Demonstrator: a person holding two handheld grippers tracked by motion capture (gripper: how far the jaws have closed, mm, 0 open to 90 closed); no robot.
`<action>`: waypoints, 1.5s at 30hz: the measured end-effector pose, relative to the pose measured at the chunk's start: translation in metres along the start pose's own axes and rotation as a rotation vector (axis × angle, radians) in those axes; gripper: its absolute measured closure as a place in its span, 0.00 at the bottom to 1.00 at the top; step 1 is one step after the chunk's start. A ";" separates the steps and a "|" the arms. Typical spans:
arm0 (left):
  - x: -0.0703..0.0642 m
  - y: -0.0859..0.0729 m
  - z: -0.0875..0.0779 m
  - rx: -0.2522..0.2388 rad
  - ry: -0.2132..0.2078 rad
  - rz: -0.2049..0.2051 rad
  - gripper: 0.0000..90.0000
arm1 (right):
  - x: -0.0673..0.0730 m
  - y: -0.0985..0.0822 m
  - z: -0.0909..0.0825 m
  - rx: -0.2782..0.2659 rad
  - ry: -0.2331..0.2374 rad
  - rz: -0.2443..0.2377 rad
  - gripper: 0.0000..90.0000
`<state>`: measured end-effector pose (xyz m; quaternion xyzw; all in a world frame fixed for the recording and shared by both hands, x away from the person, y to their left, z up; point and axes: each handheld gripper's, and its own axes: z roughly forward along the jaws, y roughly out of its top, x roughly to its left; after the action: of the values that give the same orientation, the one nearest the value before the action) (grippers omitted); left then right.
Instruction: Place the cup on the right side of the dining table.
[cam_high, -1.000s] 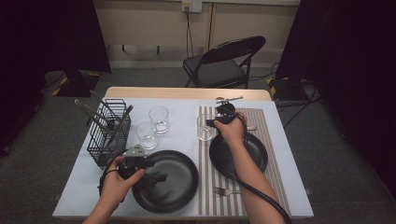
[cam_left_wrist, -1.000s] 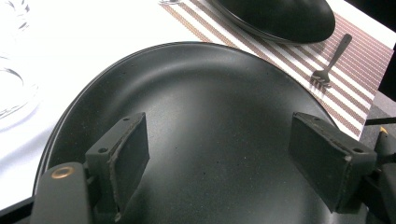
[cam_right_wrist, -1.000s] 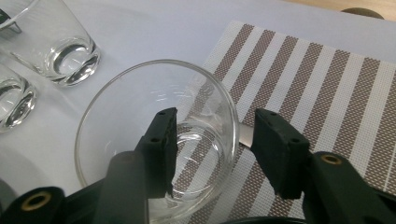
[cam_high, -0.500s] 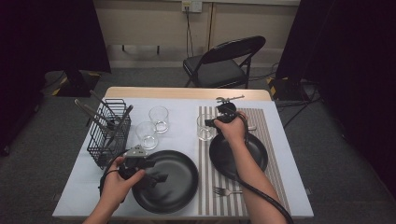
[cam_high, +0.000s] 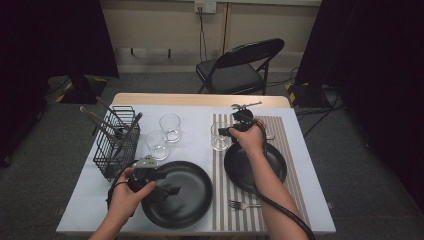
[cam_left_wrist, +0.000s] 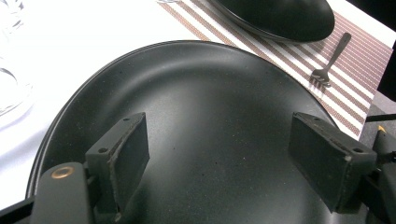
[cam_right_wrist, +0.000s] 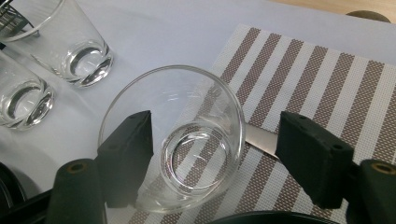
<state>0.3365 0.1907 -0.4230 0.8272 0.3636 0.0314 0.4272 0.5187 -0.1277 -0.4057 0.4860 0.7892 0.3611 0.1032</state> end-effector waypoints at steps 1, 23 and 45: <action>0.000 0.000 0.000 0.000 0.000 0.000 0.23 | 0.000 0.000 0.000 0.000 0.000 0.000 0.29; -0.001 -0.001 -0.001 0.001 0.003 0.002 0.23 | 0.003 0.004 -0.008 -0.021 0.019 -0.023 0.23; -0.004 0.003 -0.001 -0.005 -0.001 0.013 0.23 | 0.005 0.002 -0.029 -0.032 0.038 -0.036 0.23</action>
<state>0.3343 0.1880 -0.4190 0.8286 0.3579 0.0347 0.4291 0.5033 -0.1368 -0.3826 0.4629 0.7938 0.3809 0.1022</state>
